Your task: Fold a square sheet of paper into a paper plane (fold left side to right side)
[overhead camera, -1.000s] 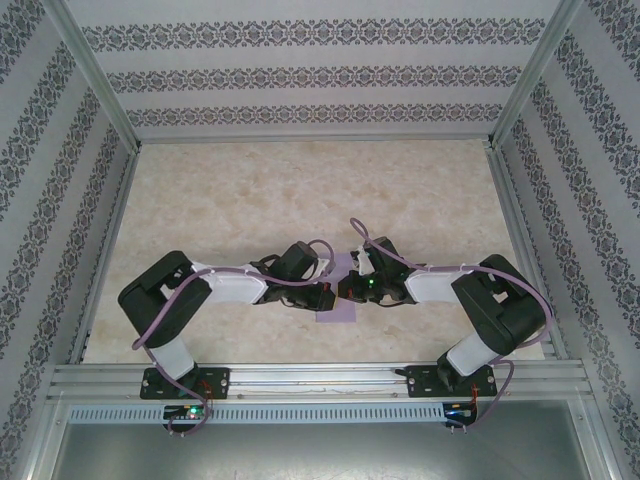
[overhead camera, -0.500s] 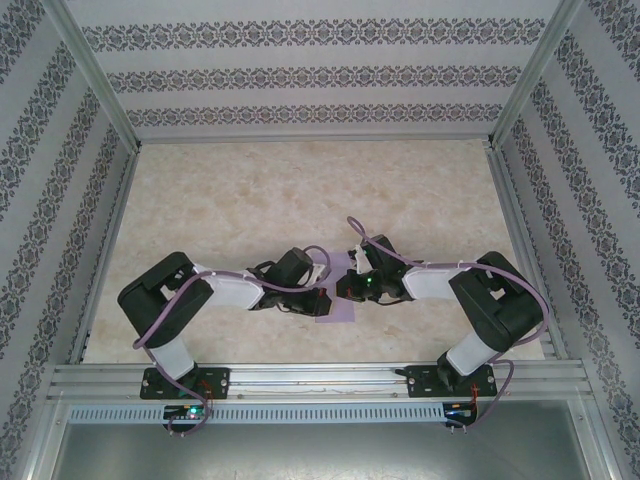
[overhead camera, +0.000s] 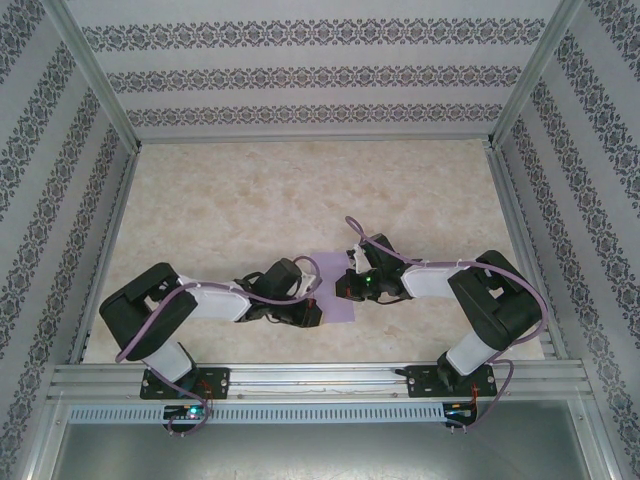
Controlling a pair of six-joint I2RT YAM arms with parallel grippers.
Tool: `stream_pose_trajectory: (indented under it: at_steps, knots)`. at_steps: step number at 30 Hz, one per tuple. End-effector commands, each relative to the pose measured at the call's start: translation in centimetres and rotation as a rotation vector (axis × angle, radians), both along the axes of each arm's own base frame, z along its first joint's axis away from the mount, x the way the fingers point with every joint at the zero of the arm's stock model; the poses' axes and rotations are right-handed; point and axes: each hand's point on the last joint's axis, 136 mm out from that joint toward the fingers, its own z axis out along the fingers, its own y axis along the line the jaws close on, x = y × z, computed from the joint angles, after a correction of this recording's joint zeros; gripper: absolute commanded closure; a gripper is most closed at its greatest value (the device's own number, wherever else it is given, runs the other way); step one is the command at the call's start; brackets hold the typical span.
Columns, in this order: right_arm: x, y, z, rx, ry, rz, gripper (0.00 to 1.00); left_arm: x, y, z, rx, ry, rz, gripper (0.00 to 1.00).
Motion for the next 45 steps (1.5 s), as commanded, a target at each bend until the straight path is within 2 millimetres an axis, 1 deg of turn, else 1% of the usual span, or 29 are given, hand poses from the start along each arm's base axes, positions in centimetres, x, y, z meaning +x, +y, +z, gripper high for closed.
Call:
stream_pose_trajectory:
  at_steps: [1, 3, 6, 8, 10, 11, 13, 17, 18, 20, 22, 25, 27, 28, 30, 32, 34, 37, 42, 45]
  knots:
    - [-2.6, -4.0, -4.4, -0.21, 0.114, -0.031, 1.0, -2.6, 2.0, -2.0, 0.097, 0.076, -0.007, 1.0]
    - [-2.5, -3.6, -3.9, -0.191, 0.104, -0.027, 1.0, -2.2, 1.9, -1.3, 0.082, 0.054, 0.001, 0.98]
    - [-1.9, -2.4, -2.3, -0.132, 0.071, -0.018, 1.0, -1.2, 1.7, 0.5, 0.058, -0.013, 0.013, 0.94]
    - [-1.3, -1.6, -0.9, -0.09, 0.044, -0.011, 1.0, 0.0, 1.8, 1.9, 0.041, -0.075, 0.039, 0.91]
    - [-0.4, -1.1, 0.7, -0.059, 0.001, -0.019, 0.98, 1.6, 2.2, 3.5, 0.023, -0.133, 0.087, 0.84]
    - [0.0, -0.8, 1.4, -0.048, -0.024, -0.019, 0.96, 2.2, 2.6, 4.1, 0.021, -0.162, 0.109, 0.82]
    - [1.0, -0.5, 2.9, -0.031, -0.073, -0.026, 0.87, 3.8, 3.8, 5.3, 0.046, -0.229, 0.165, 0.72]
    - [2.6, -0.4, 5.1, -0.008, -0.142, -0.031, 0.72, 6.0, 5.8, 7.2, 0.075, -0.338, 0.257, 0.57]
    - [3.0, -0.6, 5.6, -0.008, -0.158, -0.035, 0.68, 6.4, 6.1, 7.7, 0.076, -0.358, 0.276, 0.53]
    - [3.5, -1.4, 6.3, -0.015, -0.183, -0.058, 0.6, 7.0, 6.7, 8.3, 0.078, -0.389, 0.312, 0.5]
    - [3.8, -2.7, 6.9, -0.011, -0.203, -0.095, 0.52, 7.3, 6.9, 8.7, 0.072, -0.399, 0.329, 0.48]
    - [3.8, -5.2, 7.5, -0.026, -0.241, -0.16, 0.39, 7.1, 6.2, 8.7, 0.047, -0.376, 0.304, 0.47]
    - [3.6, -6.7, 7.4, -0.037, -0.254, -0.198, 0.31, 6.9, 5.2, 8.6, 0.019, -0.351, 0.271, 0.47]
    - [3.2, -7.5, 7.0, -0.039, -0.248, -0.216, 0.29, 6.9, 4.8, 8.3, 0.014, -0.336, 0.258, 0.47]
    - [2.8, -8.3, 7.0, -0.024, -0.24, -0.235, 0.26, 6.9, 3.9, 7.7, -0.003, -0.303, 0.231, 0.47]
    - [2.2, -8.6, 6.9, -0.008, -0.235, -0.24, 0.25, 7.1, 3.0, 6.8, -0.011, -0.271, 0.213, 0.47]
    - [1.6, -8.7, 6.8, 0.001, -0.226, -0.235, 0.24, 7.6, 2.6, 6.0, 0.002, -0.255, 0.208, 0.47]
    - [0.8, -8.7, 6.6, 0.015, -0.213, -0.235, 0.25, 8.0, 1.5, 5.5, -0.027, -0.243, 0.195, 0.48]
    - [-0.1, -8.9, 5.9, 0.021, -0.193, -0.236, 0.25, 8.3, 0.3, 4.5, -0.044, -0.213, 0.165, 0.54]
    - [-0.5, -8.7, 5.7, 0.032, -0.179, -0.225, 0.26, 8.5, -0.2, 4.0, -0.051, -0.197, 0.155, 0.59]
